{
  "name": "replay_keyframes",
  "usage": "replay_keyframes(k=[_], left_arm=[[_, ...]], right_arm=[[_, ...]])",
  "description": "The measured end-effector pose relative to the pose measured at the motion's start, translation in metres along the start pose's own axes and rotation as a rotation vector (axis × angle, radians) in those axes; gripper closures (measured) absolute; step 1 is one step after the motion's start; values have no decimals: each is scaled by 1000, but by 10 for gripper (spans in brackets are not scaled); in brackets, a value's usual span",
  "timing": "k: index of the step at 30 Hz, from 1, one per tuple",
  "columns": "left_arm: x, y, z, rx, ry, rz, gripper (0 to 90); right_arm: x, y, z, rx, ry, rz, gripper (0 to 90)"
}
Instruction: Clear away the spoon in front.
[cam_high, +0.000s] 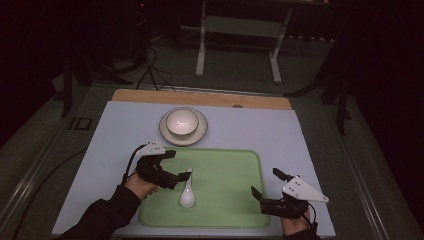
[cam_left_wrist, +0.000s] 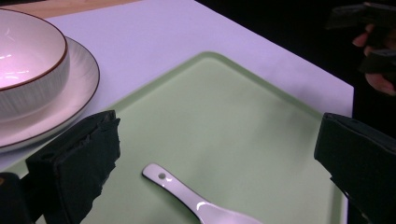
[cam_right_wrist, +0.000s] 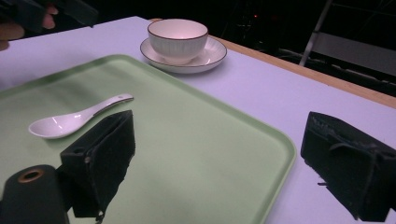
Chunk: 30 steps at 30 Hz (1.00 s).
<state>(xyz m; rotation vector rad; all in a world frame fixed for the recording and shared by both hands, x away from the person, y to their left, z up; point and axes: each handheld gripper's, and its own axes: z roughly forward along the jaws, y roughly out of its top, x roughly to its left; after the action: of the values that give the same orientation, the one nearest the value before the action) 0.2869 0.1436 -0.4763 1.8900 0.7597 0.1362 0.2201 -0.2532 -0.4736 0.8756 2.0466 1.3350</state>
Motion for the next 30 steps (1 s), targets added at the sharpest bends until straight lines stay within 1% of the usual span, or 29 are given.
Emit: replay_keyframes(k=[3, 5, 8, 10, 11, 12, 14, 18, 20, 28, 30], left_arm=[[-2, -2, -4, 4, 7, 12, 0], [-7, -8, -11, 11, 7, 34, 0], [-9, -14, -16, 14, 5, 36, 0], [-9, -14, -16, 14, 5, 36, 0], [-10, -19, -21, 4, 31, 48, 0], [-11, -20, -22, 0, 38, 47, 0], [-12, -21, -25, 3, 31, 47, 0], [-16, -26, -30, 8, 27, 63, 0], [-16, -29, -33, 6, 34, 63, 0], [-16, -42, -44, -9, 34, 65, 0], [-16, -45, -45, -6, 34, 78, 0]], right_arm=[[0, 0, 0, 1, -1, -2, 99], [1, 0, 0, -2, -1, -8, 99], [1, 0, 0, -1, -2, -8, 99], [1, 0, 0, -1, -2, -9, 99], [1, 0, 0, 1, -2, -8, 100], [1, 0, 0, 1, -1, -7, 100], [1, 0, 0, 0, -2, -10, 100], [1, 0, 0, -2, -3, -8, 99], [0, 0, 0, -3, -3, -8, 99], [0, 0, 0, -3, -3, -7, 100], [1, 0, 0, -2, -2, -6, 99]])
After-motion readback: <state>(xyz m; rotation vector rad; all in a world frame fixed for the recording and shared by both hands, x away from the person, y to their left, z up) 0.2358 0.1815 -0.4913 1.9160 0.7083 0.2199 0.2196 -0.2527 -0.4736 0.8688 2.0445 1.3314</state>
